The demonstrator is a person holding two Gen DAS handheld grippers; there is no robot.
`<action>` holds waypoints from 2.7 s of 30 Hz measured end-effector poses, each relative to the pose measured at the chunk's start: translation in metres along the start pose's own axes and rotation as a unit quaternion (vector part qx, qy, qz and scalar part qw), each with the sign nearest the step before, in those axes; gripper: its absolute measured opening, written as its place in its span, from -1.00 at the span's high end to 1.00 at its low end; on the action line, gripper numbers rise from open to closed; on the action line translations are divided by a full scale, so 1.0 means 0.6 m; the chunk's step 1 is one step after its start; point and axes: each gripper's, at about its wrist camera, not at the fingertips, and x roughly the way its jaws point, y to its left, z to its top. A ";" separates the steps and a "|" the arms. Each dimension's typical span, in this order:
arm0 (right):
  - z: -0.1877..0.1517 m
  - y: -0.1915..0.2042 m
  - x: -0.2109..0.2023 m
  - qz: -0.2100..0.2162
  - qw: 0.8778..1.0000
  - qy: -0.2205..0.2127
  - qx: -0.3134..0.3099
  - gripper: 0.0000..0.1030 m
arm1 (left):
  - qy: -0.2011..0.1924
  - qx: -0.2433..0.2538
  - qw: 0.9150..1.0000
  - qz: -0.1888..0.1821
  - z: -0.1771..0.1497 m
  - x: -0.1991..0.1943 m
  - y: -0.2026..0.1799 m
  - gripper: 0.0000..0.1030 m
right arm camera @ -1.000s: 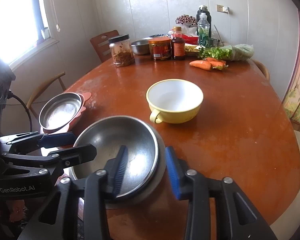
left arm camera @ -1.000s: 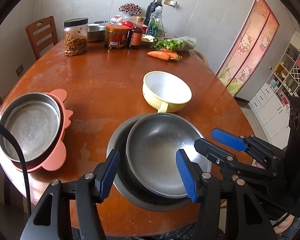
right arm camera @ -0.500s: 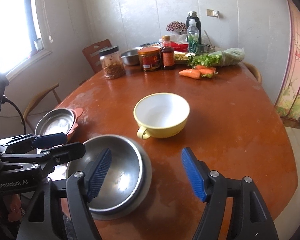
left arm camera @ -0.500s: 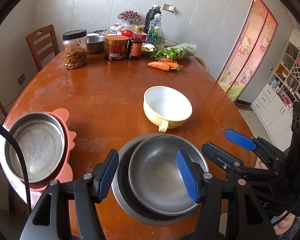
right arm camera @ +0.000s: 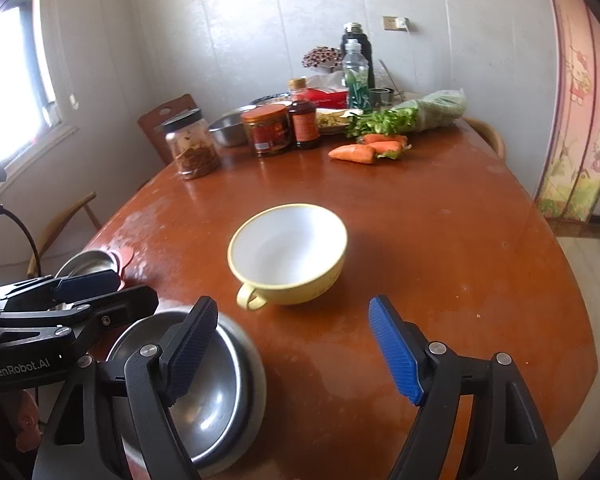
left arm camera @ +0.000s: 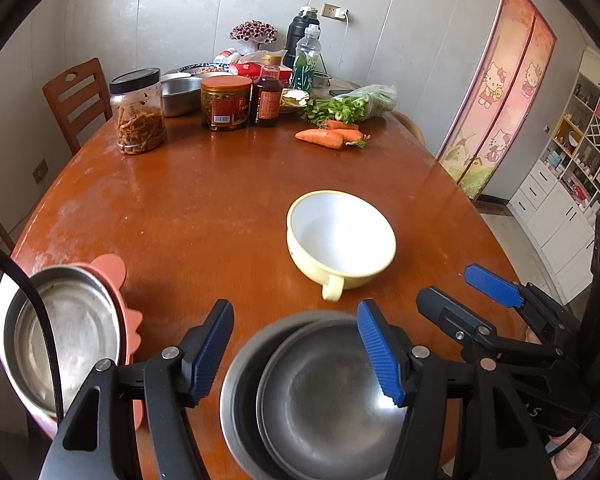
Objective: Organize plates and bowls
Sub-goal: 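Move the left tool toward the rim of the yellow bowl, then grasp the rim of the white-and-yellow bowl with the left tool, then lift the yellow bowl and carry it over the steel basin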
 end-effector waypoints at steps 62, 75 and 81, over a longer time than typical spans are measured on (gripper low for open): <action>0.032 -0.023 0.135 0.022 0.999 0.037 0.002 -0.37 | 0.113 -0.002 0.991 -0.067 0.101 0.211 0.006 -0.15; 0.041 0.001 0.130 0.027 0.999 0.025 -0.038 -0.09 | 0.097 0.007 0.993 -0.071 0.104 0.191 0.000 0.11; 0.040 0.010 0.131 0.031 0.998 0.030 -0.050 -0.02 | 0.108 0.004 0.992 -0.067 0.102 0.196 0.002 0.13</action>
